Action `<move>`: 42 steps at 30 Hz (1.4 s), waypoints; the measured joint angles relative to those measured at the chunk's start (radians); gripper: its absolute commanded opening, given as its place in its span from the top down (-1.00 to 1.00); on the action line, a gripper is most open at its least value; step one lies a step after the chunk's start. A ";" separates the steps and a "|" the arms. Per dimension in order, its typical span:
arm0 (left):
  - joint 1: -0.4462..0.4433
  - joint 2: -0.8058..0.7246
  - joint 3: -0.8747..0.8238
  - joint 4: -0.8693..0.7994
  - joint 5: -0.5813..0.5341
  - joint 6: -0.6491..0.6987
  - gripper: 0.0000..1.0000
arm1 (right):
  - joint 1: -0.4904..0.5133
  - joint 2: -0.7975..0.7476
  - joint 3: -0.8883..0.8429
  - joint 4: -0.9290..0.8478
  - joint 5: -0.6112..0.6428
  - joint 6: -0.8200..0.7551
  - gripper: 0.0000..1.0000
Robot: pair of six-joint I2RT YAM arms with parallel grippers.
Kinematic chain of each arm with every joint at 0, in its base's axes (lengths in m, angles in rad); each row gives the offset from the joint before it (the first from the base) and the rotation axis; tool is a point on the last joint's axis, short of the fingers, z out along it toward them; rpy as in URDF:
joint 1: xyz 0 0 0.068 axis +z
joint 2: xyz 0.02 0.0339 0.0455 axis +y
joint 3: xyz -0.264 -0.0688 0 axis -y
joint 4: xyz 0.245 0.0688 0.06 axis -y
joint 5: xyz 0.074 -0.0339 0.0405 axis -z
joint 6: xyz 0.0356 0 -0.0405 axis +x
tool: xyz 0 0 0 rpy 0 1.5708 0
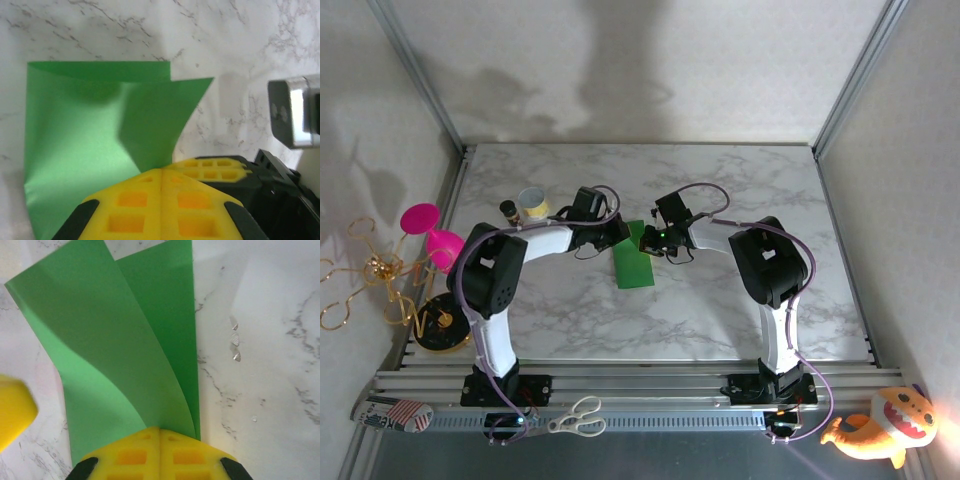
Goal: Fold a paper plane with a square sheet of paper (pick it up from the middle)
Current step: First fold the square sheet of paper in half at the center of the table, then rotate the square sheet of paper at the center of the table.
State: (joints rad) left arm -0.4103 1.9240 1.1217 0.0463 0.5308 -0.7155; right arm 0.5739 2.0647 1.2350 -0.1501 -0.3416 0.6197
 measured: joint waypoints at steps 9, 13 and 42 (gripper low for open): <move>0.039 0.086 0.002 0.031 -0.024 -0.020 1.00 | 0.000 0.000 -0.002 0.002 0.001 -0.028 0.96; 0.058 0.086 -0.002 0.038 -0.031 -0.026 1.00 | 0.001 0.000 -0.003 0.011 0.008 -0.039 0.95; 0.072 0.156 0.174 -0.038 -0.073 -0.012 1.00 | 0.008 0.007 0.015 0.016 0.054 -0.108 0.94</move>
State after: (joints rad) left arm -0.3378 2.0804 1.2961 0.0082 0.4580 -0.7273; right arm 0.5816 2.0720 1.2503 -0.1345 -0.2874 0.5114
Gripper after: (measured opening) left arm 0.046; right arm 0.063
